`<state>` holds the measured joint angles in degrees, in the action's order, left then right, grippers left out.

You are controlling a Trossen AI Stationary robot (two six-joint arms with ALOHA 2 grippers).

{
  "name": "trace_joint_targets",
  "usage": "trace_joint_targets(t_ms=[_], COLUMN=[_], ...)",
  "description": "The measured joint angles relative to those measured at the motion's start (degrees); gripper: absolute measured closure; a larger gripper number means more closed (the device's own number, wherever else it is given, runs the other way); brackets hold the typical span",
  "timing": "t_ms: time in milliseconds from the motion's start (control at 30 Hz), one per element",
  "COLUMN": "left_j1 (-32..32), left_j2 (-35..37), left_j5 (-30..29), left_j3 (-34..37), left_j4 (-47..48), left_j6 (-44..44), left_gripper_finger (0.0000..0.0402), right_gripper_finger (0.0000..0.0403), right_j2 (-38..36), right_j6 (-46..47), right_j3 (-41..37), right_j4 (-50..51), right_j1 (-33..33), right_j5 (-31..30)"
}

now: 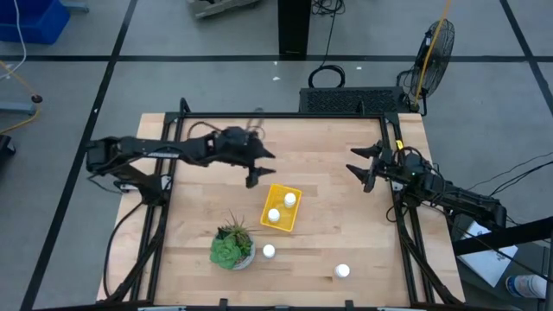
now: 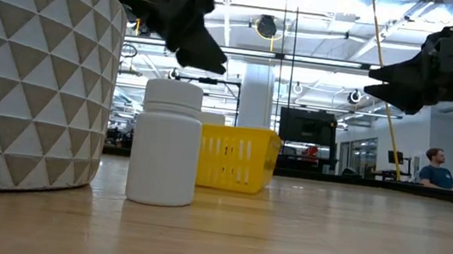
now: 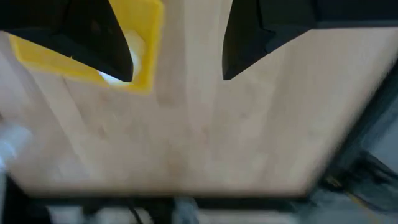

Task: Pick and place pill bottles into a basket
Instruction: Put the white pill bottle into the yellow bin

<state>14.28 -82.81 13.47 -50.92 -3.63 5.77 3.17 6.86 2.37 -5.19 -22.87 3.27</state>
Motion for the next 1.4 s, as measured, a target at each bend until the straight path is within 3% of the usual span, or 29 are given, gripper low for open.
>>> trace_joint_targets(t_ms=[133,267,500,833,1000,1400], left_j1=[2.8,5.3,9.3,14.6,16.4,20.6], left_j2=[3.1,5.7,6.9,6.8,6.7,5.7], left_j5=[0.4,-0.5,-3.1,-6.0,-6.0,-7.1], left_j3=[9.2,14.9,17.8,14.2,8.3,-8.5], left_j4=[-14.7,-22.6,-24.2,-6.9,8.6,34.6], left_j6=[-4.2,-4.4,-3.3,-1.8,0.3,-3.6], left_gripper_finger=[0.0151,0.0147,0.0153,0.0156,0.0167,0.0210], right_gripper_finger=[0.0101,0.0101,0.0101,0.0101,0.0101,0.0101], right_j2=[0.0,0.0,0.0,0.0,0.0,0.0], right_j6=[0.2,0.8,2.1,2.8,2.9,2.9], right_j3=[0.0,0.0,0.0,0.0,0.0,0.0], right_j4=[-0.1,-0.2,-0.5,-0.6,-0.6,-0.6], right_j1=[0.0,0.0,0.0,0.0,0.0,0.0], right_j5=[0.0,-0.1,-0.2,-0.4,-0.6,-1.8])
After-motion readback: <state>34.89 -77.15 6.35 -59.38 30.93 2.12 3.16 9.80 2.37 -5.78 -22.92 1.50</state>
